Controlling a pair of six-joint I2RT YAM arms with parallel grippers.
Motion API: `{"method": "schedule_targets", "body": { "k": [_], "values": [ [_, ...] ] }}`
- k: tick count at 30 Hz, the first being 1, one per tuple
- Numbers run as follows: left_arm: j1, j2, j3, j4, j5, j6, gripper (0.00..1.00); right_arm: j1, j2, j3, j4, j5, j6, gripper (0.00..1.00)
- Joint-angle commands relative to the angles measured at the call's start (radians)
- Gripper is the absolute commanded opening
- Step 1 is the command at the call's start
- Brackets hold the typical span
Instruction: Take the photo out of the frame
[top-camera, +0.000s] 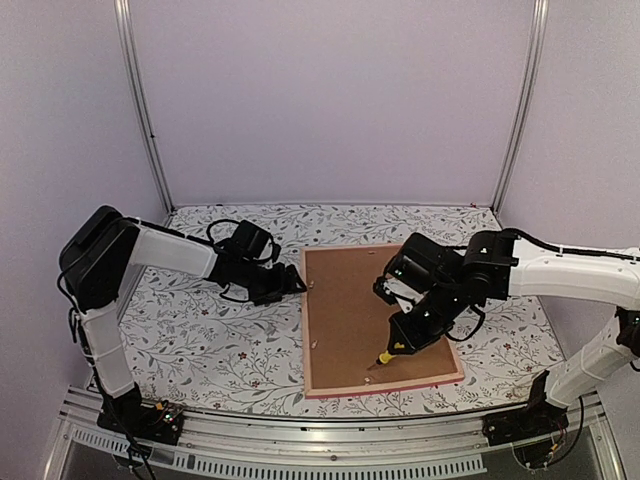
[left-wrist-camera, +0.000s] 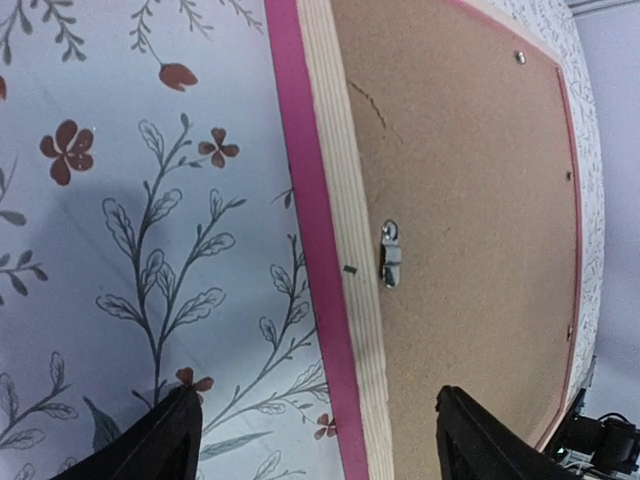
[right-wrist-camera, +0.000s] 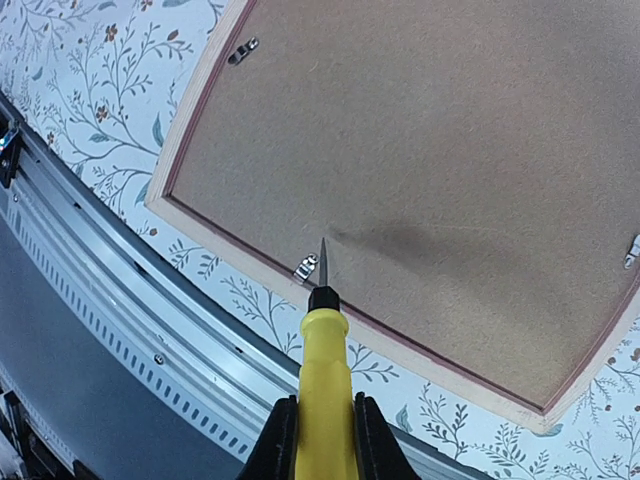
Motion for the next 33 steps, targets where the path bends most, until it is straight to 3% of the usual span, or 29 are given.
{"method": "schedule_targets", "body": {
  "k": [1, 13, 26, 33],
  "values": [
    [-0.062, -0.028, 0.040, -0.134, -0.119, 0.071, 0.77, -0.028, -0.005, 0.058, -0.001, 0.168, 0.048, 0.00],
    [-0.162, 0.034, 0.188, -0.313, -0.264, 0.145, 0.55, -0.156, -0.089, 0.048, 0.096, 0.290, 0.058, 0.00],
    [-0.197, 0.155, 0.346, -0.461, -0.304, 0.232, 0.36, -0.276, -0.163, 0.044, 0.180, 0.370, -0.003, 0.00],
    [-0.196, 0.155, 0.351, -0.518, -0.349, 0.284, 0.17, -0.292, -0.173, 0.032, 0.216, 0.379, -0.036, 0.00]
  ]
}}
